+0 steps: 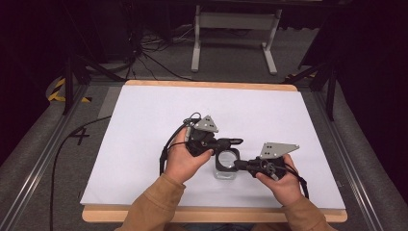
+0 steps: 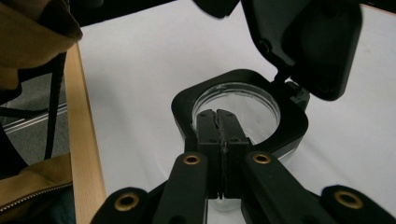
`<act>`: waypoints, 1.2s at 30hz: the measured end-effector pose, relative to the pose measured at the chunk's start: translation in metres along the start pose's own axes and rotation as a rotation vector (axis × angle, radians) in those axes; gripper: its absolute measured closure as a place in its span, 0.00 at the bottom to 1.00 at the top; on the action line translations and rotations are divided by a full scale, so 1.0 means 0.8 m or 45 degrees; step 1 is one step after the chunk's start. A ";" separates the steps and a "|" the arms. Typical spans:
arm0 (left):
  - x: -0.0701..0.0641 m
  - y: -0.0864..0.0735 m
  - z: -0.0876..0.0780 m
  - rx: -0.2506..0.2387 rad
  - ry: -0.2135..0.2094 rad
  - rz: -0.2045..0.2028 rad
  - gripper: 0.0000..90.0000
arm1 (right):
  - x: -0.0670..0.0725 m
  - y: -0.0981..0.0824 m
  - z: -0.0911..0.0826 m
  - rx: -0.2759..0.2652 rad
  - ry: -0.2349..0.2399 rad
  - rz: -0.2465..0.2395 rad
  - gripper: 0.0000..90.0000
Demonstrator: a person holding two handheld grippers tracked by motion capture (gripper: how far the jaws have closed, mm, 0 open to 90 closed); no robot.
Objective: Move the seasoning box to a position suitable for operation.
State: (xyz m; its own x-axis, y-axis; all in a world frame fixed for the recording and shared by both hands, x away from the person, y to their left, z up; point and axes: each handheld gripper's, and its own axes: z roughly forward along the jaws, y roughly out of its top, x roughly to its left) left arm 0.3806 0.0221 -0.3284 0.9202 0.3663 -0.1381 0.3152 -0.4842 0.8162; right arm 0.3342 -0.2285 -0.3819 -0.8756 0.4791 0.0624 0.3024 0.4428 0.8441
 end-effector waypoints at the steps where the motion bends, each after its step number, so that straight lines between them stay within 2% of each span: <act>1: 0.002 0.001 -0.001 -0.010 0.000 0.000 0.97 | 0.000 -0.001 0.000 0.007 -0.004 -0.001 1.00; 6: 0.007 0.004 -0.001 -0.050 0.018 -0.012 0.96 | 0.002 -0.004 -0.001 -0.005 -0.011 -0.003 1.00; 11: 0.011 0.007 0.001 -0.061 0.048 -0.013 0.96 | 0.006 -0.006 -0.001 -0.016 -0.042 -0.043 1.00; 16: 0.019 0.008 0.004 -0.100 0.082 -0.020 0.96 | 0.006 -0.010 -0.001 -0.043 -0.045 -0.036 1.00; 20: 0.026 0.007 0.007 -0.113 0.094 -0.045 0.97 | 0.008 -0.011 -0.001 -0.048 -0.051 -0.039 1.00; 26: 0.035 0.006 0.011 -0.123 0.096 -0.073 0.97 | 0.008 -0.012 -0.002 -0.058 -0.059 -0.042 1.00; 32: 0.045 0.003 0.019 -0.106 0.106 -0.090 0.99 | 0.010 -0.013 -0.002 -0.063 -0.071 -0.050 1.00; 36: 0.049 0.003 0.020 -0.117 0.088 -0.103 0.99 | 0.011 -0.014 -0.001 -0.072 -0.078 -0.068 1.00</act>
State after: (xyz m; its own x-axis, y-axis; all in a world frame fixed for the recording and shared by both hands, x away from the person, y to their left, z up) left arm 0.4214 0.0227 -0.3412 0.8733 0.4568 -0.1691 0.3624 -0.3774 0.8522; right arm 0.3227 -0.2304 -0.3905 -0.8647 0.5021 -0.0151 0.2325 0.4267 0.8740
